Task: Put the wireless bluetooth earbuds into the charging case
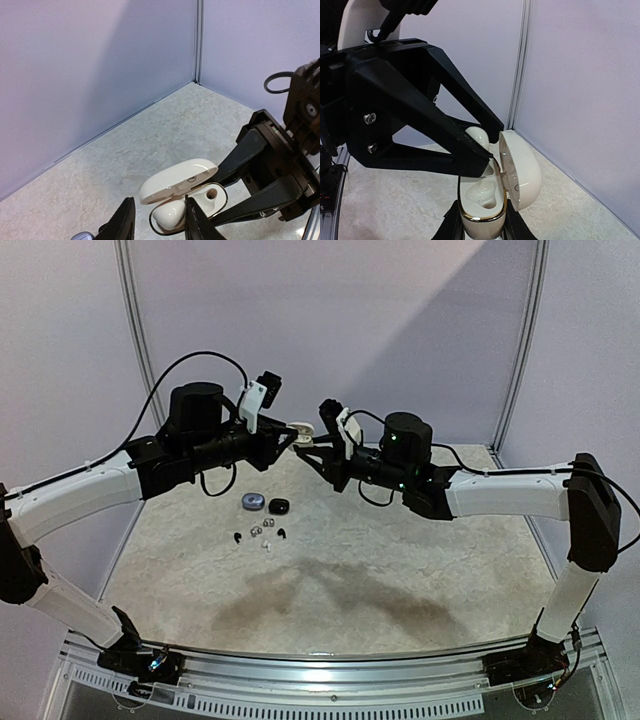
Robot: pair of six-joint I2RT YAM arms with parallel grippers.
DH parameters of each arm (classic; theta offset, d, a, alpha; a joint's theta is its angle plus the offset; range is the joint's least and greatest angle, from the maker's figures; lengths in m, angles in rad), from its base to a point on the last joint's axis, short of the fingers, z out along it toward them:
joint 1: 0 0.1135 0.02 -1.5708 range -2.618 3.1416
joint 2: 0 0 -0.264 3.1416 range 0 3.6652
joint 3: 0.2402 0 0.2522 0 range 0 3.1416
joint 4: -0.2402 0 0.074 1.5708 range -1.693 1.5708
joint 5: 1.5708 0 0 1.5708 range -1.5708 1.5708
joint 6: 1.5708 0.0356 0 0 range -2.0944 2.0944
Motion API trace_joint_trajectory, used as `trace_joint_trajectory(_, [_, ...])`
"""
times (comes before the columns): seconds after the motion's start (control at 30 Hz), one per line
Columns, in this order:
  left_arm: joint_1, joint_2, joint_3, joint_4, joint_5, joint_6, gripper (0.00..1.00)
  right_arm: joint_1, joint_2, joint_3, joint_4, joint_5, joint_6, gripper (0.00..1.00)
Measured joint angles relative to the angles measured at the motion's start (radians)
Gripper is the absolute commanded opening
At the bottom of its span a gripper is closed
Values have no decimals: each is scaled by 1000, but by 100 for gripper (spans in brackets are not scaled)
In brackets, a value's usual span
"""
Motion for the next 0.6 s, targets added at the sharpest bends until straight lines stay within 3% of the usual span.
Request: trace_joint_trajectory(0.6, [0,7,2,-2,-8,-11,48,0,0,0,-14,-11,0,0])
